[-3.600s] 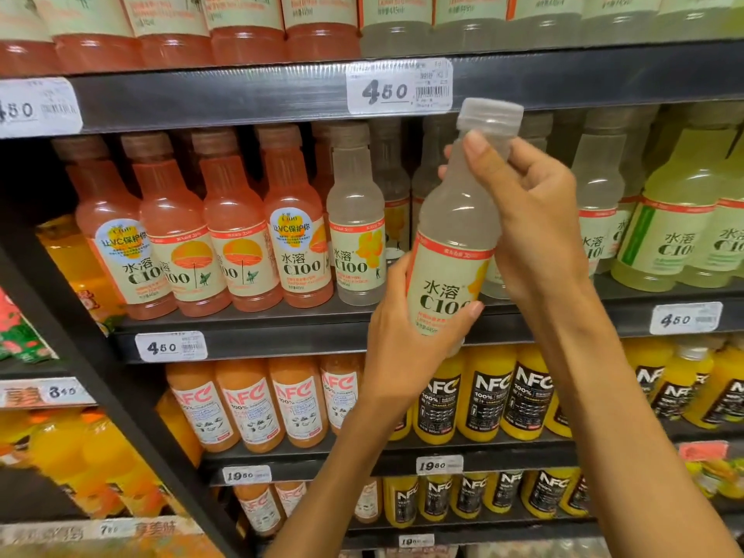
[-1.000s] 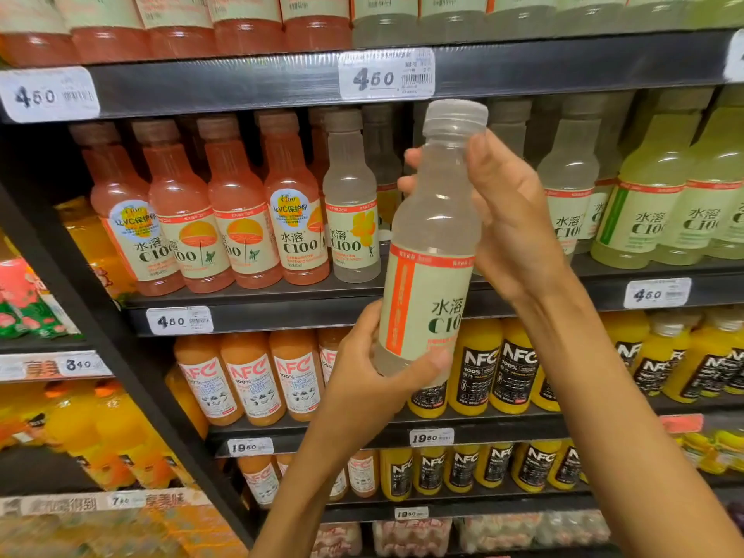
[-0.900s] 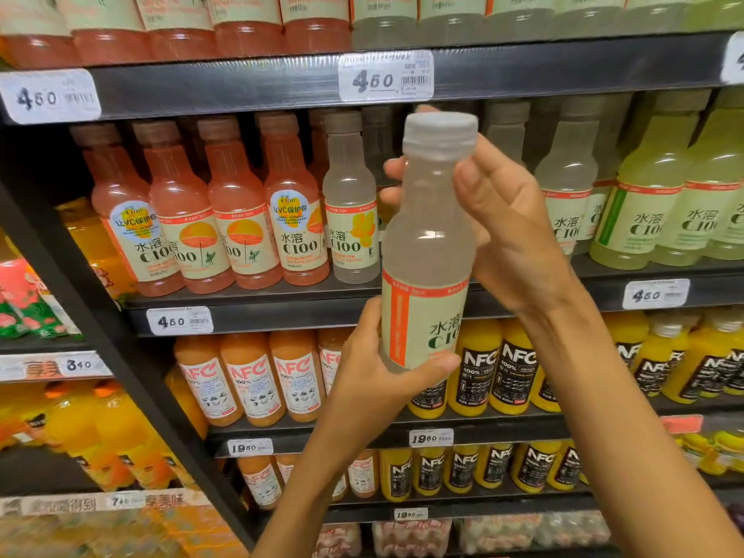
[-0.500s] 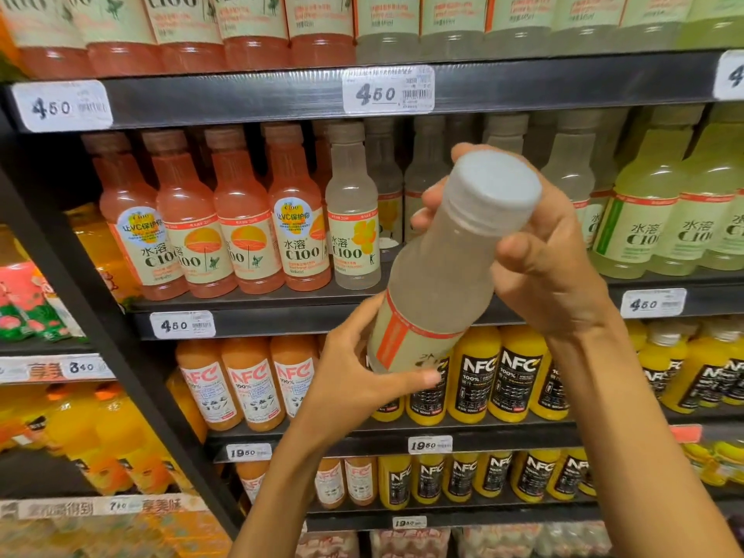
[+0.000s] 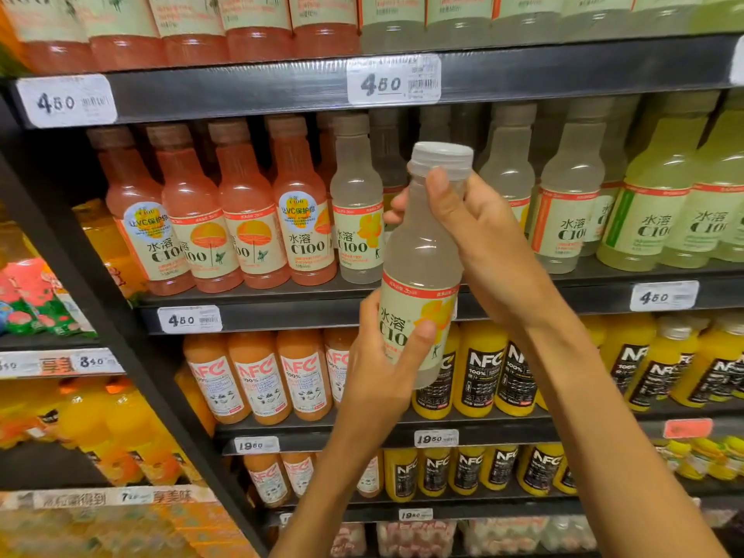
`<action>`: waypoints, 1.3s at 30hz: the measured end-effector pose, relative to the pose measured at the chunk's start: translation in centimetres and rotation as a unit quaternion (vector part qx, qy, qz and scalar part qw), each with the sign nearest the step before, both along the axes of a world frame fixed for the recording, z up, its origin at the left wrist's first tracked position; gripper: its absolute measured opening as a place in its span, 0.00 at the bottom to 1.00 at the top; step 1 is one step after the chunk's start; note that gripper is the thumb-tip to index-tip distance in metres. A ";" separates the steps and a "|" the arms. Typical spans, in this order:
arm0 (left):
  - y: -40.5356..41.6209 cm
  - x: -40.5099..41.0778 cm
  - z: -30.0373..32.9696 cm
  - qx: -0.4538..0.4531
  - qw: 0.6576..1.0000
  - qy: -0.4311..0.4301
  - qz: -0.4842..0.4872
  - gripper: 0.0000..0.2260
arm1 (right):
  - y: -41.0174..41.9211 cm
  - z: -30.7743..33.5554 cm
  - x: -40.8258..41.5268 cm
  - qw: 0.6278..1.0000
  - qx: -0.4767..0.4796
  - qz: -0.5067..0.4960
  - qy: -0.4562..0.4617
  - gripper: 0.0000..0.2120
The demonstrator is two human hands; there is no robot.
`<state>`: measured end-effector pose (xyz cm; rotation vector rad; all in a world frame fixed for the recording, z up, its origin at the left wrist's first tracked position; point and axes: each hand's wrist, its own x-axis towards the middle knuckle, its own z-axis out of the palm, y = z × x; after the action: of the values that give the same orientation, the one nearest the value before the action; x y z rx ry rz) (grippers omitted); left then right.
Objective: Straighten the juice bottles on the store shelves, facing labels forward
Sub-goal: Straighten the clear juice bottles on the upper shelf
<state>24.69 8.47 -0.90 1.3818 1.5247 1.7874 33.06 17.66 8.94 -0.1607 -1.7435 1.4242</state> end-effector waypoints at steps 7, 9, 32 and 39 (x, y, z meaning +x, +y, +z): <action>-0.9 -0.5 -0.6 -0.100 0.972 -0.165 -0.133 0.45 | 1.2 0.4 -0.3 0.983 -0.093 0.157 0.002 0.20; -0.7 -0.3 -0.6 -0.090 0.975 -0.158 -0.128 0.42 | 0.9 0.2 -0.4 0.983 -0.108 0.148 0.024 0.20; 1.0 0.4 0.2 0.009 0.989 -0.108 -0.101 0.14 | 0.6 1.5 -0.4 0.994 -0.037 -0.087 0.055 0.12; 1.0 -0.2 0.5 -0.042 0.862 -0.344 -0.370 0.34 | 2.0 0.6 -0.4 0.979 -0.138 0.144 0.031 0.22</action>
<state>24.47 9.43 -0.43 0.9206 0.5608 1.4320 32.61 19.63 9.52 -0.0100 -1.5570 1.8613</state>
